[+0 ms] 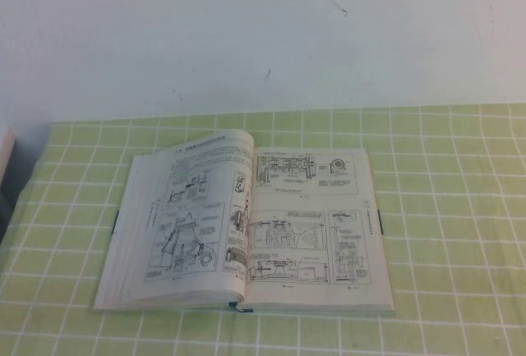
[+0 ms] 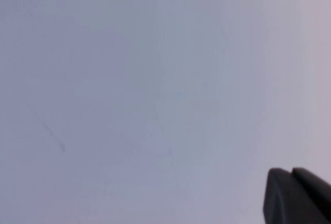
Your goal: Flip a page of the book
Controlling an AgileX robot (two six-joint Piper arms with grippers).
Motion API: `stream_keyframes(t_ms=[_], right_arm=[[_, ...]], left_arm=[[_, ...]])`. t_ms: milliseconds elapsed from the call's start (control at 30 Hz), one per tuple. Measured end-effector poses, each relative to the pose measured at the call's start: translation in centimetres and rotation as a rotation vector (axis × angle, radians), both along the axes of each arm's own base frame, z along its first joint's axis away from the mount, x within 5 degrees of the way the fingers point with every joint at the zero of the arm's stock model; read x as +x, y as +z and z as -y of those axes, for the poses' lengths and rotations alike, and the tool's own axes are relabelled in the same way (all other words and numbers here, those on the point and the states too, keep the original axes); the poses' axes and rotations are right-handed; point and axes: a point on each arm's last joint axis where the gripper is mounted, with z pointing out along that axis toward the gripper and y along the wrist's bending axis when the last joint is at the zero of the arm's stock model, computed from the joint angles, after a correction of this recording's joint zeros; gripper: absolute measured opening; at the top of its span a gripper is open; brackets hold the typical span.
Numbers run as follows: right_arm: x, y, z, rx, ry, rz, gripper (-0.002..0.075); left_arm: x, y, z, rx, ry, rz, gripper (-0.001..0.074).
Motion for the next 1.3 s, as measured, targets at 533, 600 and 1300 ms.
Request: stream_keyframes(t_ms=[533, 600, 1300], right_arm=[[-0.6, 2.4, 0.1, 0.003, -0.008, 0.105, -0.0003], [-0.8, 3.4, 0.0, -0.027, -0.011, 0.023, -0.0003], [4.9, 8.4, -1.4, -0.115, 0.191, -1.147, -0.0003]], left_arm=[[-0.6, 2.1, -0.2, -0.048, 0.008, 0.229, -0.0004], [-0.6, 2.3, -0.2, -0.058, 0.000, 0.166, -0.0004], [3.8, 9.9, 2.0, -0.146, -0.138, -0.644, -0.0004]])
